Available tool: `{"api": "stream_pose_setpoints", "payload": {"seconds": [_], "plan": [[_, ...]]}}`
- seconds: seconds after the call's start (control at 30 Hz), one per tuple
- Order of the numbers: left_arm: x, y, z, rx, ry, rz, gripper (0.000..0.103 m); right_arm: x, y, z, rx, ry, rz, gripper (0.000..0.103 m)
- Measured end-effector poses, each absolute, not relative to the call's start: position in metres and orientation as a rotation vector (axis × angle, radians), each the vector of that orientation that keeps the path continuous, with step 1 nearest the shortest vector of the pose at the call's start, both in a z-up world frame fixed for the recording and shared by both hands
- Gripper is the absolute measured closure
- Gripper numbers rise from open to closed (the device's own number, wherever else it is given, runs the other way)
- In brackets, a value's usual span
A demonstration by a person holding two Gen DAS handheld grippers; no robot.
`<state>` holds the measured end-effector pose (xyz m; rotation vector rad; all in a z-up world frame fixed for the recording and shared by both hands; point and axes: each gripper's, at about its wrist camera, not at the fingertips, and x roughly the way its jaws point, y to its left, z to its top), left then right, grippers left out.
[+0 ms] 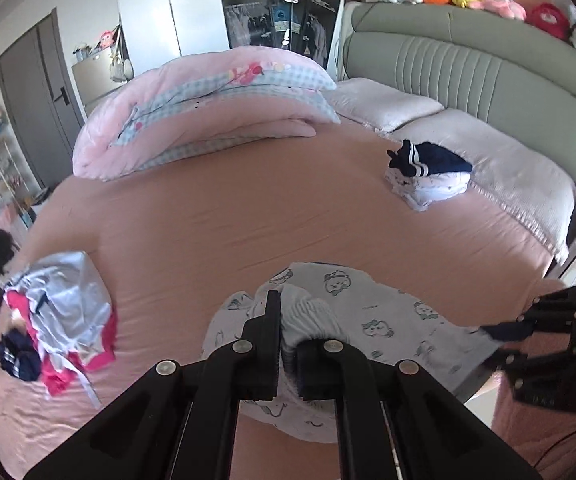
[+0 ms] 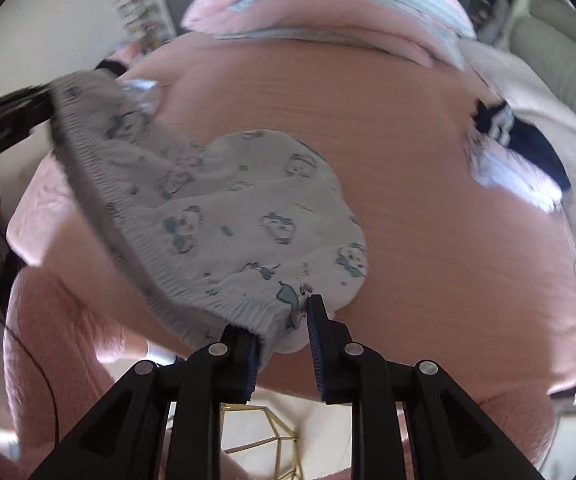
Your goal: Fold clothes
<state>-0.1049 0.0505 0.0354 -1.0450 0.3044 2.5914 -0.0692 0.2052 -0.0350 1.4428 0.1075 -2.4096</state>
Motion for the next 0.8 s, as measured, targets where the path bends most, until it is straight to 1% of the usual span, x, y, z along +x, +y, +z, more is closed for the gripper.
{"api": "stream_pose_setpoints", "payload": {"seconds": [0.03, 0.07, 0.1, 0.17, 0.2, 0.3, 0.47, 0.57, 0.63, 0.67, 0.73, 0.77, 0.8], "plan": [[-0.103, 0.048, 0.039, -1.039, 0.280, 2.592, 0.098, -0.065, 0.200, -0.029, 1.390, 0.125, -2.401, 0.082], [-0.101, 0.046, 0.043, -1.031, 0.266, 2.588, 0.098, -0.062, 0.197, -0.024, 1.357, 0.142, -2.395, 0.079], [-0.099, 0.044, 0.047, -1.026, 0.258, 2.583, 0.098, -0.060, 0.194, -0.019, 1.323, 0.167, -2.385, 0.071], [-0.099, 0.044, 0.048, -1.029, 0.250, 2.582, 0.098, -0.054, 0.182, -0.012, 1.266, 0.245, -2.360, 0.062], [-0.099, 0.043, 0.048, -1.034, 0.245, 2.581, 0.098, -0.051, 0.176, -0.011, 1.248, 0.284, -2.351, 0.061], [-0.098, 0.043, 0.047, -1.038, 0.229, 2.576, 0.098, -0.046, 0.165, -0.012, 1.222, 0.346, -2.352, 0.061], [-0.095, 0.044, 0.045, -1.040, 0.241, 2.574, 0.098, -0.062, 0.147, -0.015, 1.202, 0.345, -2.312, 0.061], [-0.094, 0.043, 0.045, -1.046, 0.245, 2.576, 0.098, -0.062, 0.136, -0.003, 1.130, 0.346, -2.287, 0.061], [-0.093, 0.040, 0.046, -1.043, 0.240, 2.566, 0.098, -0.062, 0.130, 0.003, 1.086, 0.350, -2.274, 0.057], [-0.092, 0.039, 0.047, -1.041, 0.237, 2.561, 0.098, -0.069, 0.128, -0.002, 1.088, 0.399, -2.310, 0.056], [-0.090, 0.037, 0.047, -1.036, 0.230, 2.553, 0.098, -0.082, 0.124, -0.011, 1.093, 0.497, -2.381, 0.056], [-0.089, 0.036, 0.046, -1.041, 0.233, 2.557, 0.098, -0.090, 0.124, -0.017, 1.106, 0.531, -2.418, 0.057], [-0.089, 0.035, 0.044, -1.053, 0.237, 2.566, 0.097, -0.103, 0.127, -0.022, 1.133, 0.554, -2.454, 0.067]]}}
